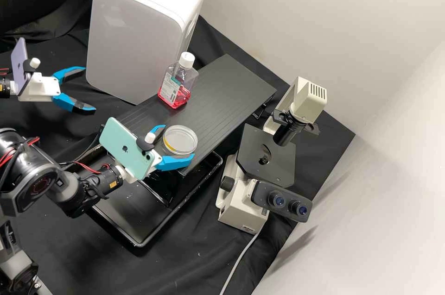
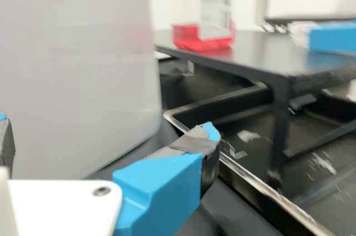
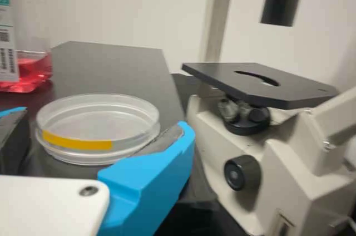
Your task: Place the lid on the petri dish
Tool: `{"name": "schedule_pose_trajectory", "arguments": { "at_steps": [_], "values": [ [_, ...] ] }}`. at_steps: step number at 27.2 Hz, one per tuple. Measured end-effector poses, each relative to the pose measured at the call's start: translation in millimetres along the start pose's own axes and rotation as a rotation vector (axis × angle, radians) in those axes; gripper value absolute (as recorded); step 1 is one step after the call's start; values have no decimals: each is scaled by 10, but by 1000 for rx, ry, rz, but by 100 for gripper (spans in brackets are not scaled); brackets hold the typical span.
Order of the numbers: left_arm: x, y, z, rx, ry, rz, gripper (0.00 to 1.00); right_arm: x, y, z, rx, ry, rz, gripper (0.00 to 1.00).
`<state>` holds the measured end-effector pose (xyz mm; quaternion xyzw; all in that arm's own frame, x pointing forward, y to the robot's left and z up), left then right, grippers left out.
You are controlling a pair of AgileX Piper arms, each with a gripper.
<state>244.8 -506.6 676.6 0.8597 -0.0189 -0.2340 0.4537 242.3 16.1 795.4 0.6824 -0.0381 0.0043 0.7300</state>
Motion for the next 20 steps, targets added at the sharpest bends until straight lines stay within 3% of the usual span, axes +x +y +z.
{"name": "schedule_pose_trajectory", "arguments": {
  "at_steps": [5,10,15,20],
  "values": [
    [-98,117,1,-20,7,40,100,-53,1,-11,-21,-50,41,100],
    [-124,115,-2,-32,8,37,100,-91,10,-39,-19,-74,67,100],
    [-132,128,0,-32,7,42,100,-129,-1,-45,-19,-68,57,100],
    [-132,128,0,-32,7,42,100,-167,17,-6,31,-53,43,100]
  ]
}}
